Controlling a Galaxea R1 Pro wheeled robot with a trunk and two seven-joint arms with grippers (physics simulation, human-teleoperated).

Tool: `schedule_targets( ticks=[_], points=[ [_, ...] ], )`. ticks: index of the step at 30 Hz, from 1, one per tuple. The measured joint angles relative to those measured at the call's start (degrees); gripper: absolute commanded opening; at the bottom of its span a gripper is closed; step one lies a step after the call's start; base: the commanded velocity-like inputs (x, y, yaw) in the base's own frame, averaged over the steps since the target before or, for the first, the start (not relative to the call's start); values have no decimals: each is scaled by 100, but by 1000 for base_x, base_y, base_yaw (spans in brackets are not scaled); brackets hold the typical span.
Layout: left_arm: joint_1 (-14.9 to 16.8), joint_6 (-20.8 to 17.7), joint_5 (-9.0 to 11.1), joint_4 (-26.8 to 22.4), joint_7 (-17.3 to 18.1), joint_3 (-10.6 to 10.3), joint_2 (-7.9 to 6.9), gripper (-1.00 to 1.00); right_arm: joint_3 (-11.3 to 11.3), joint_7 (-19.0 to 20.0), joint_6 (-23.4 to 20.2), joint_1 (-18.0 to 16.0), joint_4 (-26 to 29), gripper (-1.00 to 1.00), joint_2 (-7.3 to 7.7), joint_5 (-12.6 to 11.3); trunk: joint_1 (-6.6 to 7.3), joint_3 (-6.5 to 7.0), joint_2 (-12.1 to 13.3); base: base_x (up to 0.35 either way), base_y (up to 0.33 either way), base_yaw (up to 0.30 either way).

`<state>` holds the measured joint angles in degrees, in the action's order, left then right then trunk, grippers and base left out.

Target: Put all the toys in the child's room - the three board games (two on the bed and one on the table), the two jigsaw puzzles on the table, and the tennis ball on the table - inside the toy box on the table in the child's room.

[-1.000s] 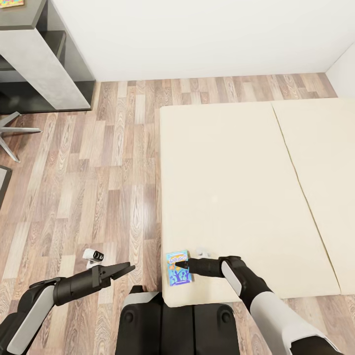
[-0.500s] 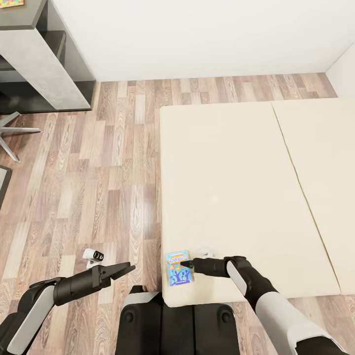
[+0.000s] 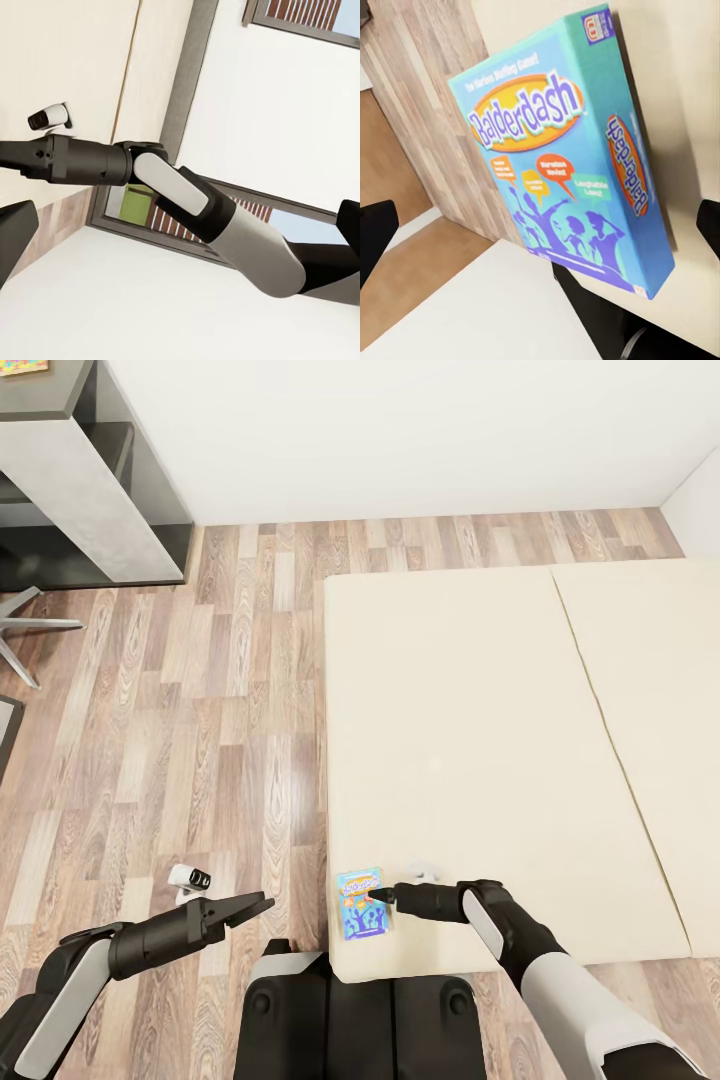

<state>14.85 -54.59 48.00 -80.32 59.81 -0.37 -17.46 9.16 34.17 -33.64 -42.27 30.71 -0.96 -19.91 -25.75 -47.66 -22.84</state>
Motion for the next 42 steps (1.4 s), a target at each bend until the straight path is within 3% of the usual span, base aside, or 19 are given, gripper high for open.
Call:
schedule_targets(
  ticks=[42],
  points=[
    [0,0,-1,-1,0,-3,0,100,1,0,16,-7,0,100,-9,-9,0,-85,0,0,0,0]
  ],
)
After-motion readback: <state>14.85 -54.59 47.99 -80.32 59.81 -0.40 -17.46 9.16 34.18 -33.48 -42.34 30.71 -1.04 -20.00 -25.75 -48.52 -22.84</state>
